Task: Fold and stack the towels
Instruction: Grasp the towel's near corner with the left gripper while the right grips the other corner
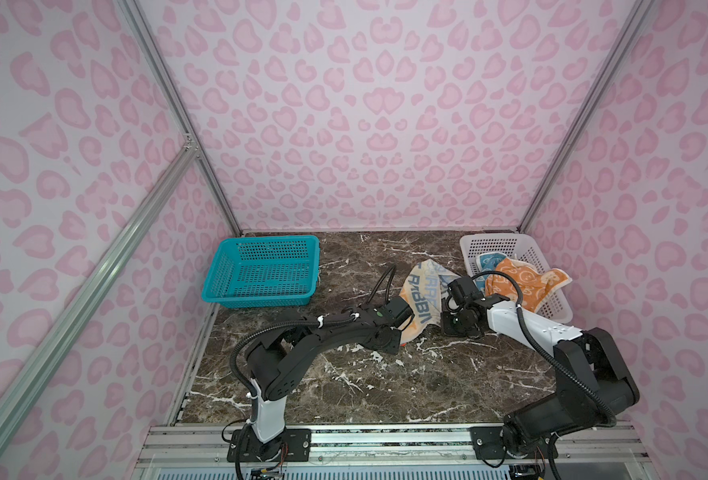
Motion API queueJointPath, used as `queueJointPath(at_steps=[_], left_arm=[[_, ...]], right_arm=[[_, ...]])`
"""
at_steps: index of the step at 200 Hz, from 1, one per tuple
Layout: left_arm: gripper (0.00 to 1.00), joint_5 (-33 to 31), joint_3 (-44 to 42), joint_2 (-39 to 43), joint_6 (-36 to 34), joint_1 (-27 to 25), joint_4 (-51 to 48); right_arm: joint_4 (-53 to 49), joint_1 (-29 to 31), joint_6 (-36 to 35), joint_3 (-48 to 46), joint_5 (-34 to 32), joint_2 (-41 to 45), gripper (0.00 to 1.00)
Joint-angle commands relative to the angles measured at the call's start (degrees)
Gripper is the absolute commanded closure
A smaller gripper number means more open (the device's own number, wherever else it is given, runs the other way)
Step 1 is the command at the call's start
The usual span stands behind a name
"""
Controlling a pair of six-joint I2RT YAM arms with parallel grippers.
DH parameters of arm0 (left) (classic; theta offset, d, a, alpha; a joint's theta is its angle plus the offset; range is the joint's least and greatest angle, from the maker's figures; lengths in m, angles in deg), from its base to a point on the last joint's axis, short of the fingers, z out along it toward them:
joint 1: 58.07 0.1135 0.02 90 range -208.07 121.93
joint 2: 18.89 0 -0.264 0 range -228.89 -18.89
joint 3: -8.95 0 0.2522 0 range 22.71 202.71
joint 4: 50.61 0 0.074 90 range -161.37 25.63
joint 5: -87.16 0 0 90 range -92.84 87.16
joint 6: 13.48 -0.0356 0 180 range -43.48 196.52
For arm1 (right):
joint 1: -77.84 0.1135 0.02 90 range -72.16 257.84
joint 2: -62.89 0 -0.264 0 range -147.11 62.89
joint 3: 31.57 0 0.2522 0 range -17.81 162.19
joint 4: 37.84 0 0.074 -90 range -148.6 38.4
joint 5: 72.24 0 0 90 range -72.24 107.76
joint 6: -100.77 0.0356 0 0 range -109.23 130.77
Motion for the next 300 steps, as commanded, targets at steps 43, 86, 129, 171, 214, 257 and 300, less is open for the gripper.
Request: queueJointPath(at_steps=[43,86,129,171,214,257,300], left_arm=[[0.56,-0.18,1.06,-2.88,1.11,-0.02,0.62],[0.63,0.42,0.3,-3.12,1.02,-0.67,0.6],[0.71,0.88,-0.5,-2.29,1.63,-2.59,-0.01],[0.7,0.93,-0.39,-2.52,2.16,-3.78,-1.28],[0.68,0.45,-0.24,-1.79,2.25,-4.24,-3.14],[0.68,-0.04,0.13,-1.1,2.12,-4.59,-4.43],[0.69,0.16,-0.2,-1.68,1.11,-4.86,-4.48]], right_arm=[[0.86,-0.01,-0.22,-0.74,0.39,0.57,1.0],[0.99,0.01,-0.32,-1.0,0.12,0.64,1.0],[1.43,-0.06,-0.23,-1.61,0.01,0.68,1.0],[1.61,-0.1,-0.21,-1.8,0.08,0.79,1.0],[1.87,-0.1,-0.05,-2.31,-0.01,0.9,1.0],[2.31,-0.1,0.26,-2.44,0.17,0.7,1.0],[2.22,-0.1,0.29,-2.59,0.17,0.87,1.0]])
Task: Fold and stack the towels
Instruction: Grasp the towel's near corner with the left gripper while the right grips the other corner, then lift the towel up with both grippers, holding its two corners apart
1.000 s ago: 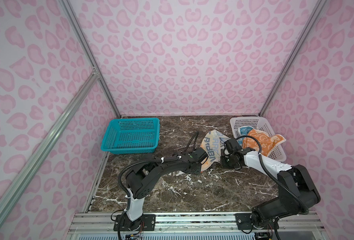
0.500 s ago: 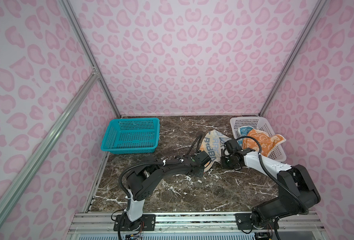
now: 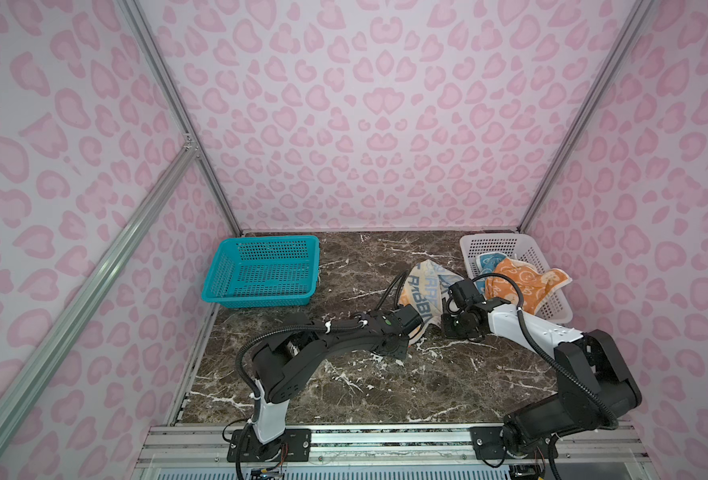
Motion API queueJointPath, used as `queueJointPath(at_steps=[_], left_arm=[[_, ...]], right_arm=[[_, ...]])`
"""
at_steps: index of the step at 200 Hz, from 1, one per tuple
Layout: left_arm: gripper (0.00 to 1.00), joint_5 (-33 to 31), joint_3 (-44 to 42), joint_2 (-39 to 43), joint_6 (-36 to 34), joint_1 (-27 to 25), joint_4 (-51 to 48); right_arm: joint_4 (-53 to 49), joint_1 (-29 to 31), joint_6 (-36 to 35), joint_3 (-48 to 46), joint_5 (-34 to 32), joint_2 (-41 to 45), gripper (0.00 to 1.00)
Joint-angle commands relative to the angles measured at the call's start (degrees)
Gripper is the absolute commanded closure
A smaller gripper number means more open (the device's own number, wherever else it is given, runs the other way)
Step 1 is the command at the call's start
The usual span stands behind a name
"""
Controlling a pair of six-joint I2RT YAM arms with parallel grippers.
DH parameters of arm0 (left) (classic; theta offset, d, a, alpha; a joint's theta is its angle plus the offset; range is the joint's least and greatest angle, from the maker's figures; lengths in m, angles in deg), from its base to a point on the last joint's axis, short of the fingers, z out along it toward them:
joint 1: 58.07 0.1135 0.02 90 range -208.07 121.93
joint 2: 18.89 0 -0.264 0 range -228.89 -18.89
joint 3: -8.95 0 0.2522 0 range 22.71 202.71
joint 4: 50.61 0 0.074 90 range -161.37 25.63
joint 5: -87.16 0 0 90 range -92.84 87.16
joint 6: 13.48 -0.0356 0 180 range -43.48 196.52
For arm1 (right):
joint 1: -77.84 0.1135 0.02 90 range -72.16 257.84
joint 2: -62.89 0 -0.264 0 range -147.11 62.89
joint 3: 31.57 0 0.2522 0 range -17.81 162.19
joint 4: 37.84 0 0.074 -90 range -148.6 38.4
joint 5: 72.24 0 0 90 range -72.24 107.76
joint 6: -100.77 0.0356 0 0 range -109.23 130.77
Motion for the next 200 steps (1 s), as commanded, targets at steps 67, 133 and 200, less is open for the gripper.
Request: queueJointPath(at_steps=[67,133,200], left_arm=[[0.95,3.87,-0.46,-3.16,0.19,-0.31,-4.05],[0.97,1.12,4.94,7.15,-1.71,2.62,-10.14],[0.97,3.47,33.02,9.39,-9.08,16.64,-25.26]], right_arm=[[0.54,0.03,0.45,-0.9,0.14,0.52,1.0],[-6.35,0.02,-0.72,7.29,0.07,4.65,1.0],[-13.12,0.03,-3.54,32.71,-0.15,6.54,1.0]])
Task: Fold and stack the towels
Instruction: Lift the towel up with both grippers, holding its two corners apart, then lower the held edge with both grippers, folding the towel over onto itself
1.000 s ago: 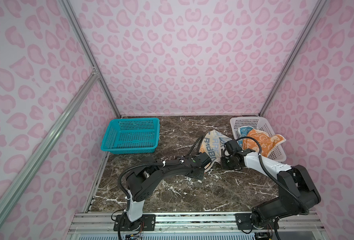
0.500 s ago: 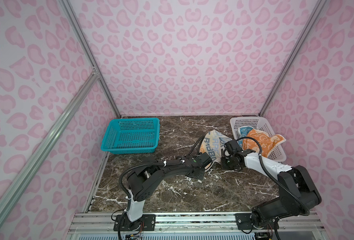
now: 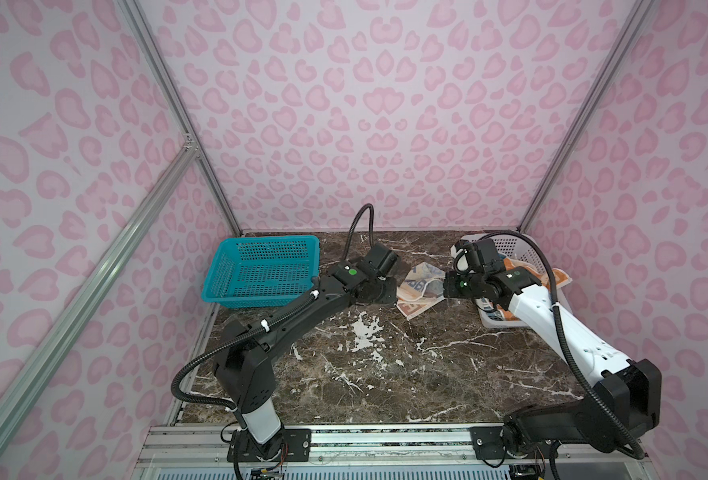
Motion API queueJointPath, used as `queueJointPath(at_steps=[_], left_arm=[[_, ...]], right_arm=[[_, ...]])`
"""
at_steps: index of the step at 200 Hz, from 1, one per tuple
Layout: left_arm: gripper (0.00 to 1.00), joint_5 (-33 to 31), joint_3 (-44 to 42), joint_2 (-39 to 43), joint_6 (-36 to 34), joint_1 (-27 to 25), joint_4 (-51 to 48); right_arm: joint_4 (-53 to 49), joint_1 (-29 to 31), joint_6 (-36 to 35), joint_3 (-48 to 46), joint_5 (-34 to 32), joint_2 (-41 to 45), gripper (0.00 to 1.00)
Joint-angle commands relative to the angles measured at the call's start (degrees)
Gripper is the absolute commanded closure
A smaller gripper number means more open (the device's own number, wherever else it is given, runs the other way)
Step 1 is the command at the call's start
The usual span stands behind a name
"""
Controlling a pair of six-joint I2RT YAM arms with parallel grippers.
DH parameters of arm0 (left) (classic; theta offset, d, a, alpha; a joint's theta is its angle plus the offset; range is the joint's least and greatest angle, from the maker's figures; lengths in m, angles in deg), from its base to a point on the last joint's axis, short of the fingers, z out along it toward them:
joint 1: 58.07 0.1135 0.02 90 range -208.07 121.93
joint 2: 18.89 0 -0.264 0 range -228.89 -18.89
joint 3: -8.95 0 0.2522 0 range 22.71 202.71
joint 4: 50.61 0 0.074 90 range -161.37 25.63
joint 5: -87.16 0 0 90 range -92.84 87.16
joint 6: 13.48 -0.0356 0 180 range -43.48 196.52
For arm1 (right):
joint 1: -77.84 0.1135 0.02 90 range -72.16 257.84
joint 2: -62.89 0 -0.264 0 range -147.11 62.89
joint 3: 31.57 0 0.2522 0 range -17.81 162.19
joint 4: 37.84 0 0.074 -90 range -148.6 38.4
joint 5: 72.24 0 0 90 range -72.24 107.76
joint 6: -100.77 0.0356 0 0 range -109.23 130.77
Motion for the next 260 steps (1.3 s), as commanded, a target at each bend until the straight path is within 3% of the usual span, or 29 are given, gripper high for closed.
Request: queueJointPath(at_steps=[1,50,74,123,145,174,198,224,260], left_arm=[[0.97,0.52,9.36,-1.75,-4.33,2.57,-9.27],[0.98,1.46,33.81,-5.59,-8.17,9.39,-19.38],[0.98,1.82,40.25,-4.2,-10.24,10.74,-20.47],[0.98,4.49,33.75,8.38,-10.2,10.58,-17.48],[0.98,6.6,28.56,15.85,-8.08,10.22,-16.32],[0.99,9.42,28.88,20.46,-3.72,10.31,-18.69],[0.99,13.05,30.45,20.06,-0.94,11.76,-20.46],[0.98,20.14,28.91,15.21,-0.34,17.64,-20.46],[0.98,22.59,23.62,5.34,-3.03,23.72,-17.63]], right_arm=[[-2.28,0.03,-1.78,6.49,-0.32,-0.05,1.0],[-8.3,0.03,-3.85,28.85,-1.15,-4.11,1.0],[-10.74,0.5,-4.43,35.03,-0.34,-4.28,1.0],[-11.34,8.39,-8.41,33.61,-2.8,5.49,1.0],[-11.29,12.02,-8.91,31.79,-2.68,10.4,1.0],[-10.75,13.33,-7.34,31.51,-0.15,14.31,1.0],[-13.11,13.26,-5.68,35.0,-0.51,12.9,1.0],[-16.27,11.43,-6.03,37.64,-2.61,7.57,1.0],[-12.37,0.57,-4.99,30.62,8.16,-1.13,1.0]])
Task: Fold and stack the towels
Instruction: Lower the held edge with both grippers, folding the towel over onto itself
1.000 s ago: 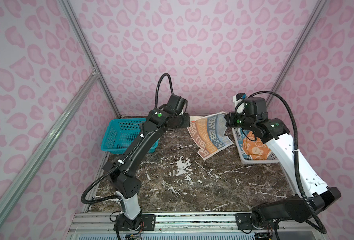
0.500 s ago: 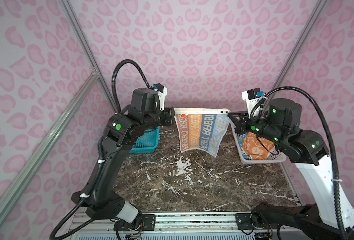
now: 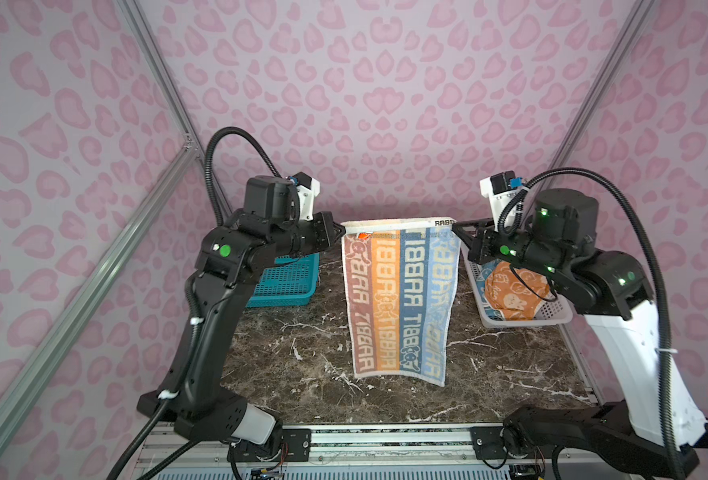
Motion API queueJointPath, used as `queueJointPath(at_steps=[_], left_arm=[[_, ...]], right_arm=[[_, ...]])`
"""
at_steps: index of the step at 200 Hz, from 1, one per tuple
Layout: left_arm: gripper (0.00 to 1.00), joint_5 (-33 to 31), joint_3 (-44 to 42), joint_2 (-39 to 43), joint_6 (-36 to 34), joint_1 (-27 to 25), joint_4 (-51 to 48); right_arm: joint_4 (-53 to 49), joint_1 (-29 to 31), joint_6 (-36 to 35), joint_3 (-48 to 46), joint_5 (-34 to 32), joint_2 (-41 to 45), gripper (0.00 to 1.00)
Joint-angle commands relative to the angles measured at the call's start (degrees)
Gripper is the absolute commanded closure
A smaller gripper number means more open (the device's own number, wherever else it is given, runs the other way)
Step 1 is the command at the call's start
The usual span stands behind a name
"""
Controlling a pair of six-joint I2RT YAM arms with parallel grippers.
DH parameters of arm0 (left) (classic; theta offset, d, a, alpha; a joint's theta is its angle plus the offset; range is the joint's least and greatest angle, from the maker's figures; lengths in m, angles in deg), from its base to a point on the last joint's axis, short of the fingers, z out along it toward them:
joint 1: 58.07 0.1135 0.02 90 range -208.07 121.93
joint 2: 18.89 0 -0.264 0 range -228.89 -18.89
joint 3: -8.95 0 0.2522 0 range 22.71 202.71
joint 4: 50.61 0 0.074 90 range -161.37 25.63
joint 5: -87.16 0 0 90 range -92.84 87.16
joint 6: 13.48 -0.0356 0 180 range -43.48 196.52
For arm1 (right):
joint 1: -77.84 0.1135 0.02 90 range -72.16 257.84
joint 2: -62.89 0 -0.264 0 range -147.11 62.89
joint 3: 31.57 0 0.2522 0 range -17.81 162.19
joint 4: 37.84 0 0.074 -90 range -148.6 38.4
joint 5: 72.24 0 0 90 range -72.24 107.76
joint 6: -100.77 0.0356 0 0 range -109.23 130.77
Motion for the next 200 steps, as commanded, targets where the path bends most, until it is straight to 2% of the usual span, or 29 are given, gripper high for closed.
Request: queueJointPath(at_steps=[1,33,78,94,107,141,200], left_arm=[[0.98,-1.16,-1.97,-5.09,-1.45,3.13,-1.1],[0.98,-0.02,-2.22,-15.87,-2.64,5.69,2.54],[0.98,-1.62,6.32,-31.28,-4.05,6.32,2.13],[0.98,-3.02,5.55,-33.68,-4.34,6.33,2.23],[0.98,-3.96,2.62,-33.81,-4.52,6.32,3.3],[0.98,-4.73,-10.01,-30.65,-3.96,6.12,8.61],[0.98,-5.98,-27.93,-21.11,-2.03,3.48,14.92]], right_arm=[[1.05,-4.82,1.14,-4.48,2.84,-4.1,1.0],[7.9,-9.74,2.19,-9.49,8.11,-13.08,1.0],[10.21,-12.29,1.61,-4.65,10.52,-29.3,1.0],[8.26,-12.53,1.06,-2.69,11.34,-33.89,1.0],[7.22,-12.54,1.04,-3.27,11.8,-35.89,1.0],[14.03,-12.03,4.69,-15.68,10.47,-33.78,1.0],[18.71,-10.11,6.45,-33.13,7.93,-23.81,1.0]])
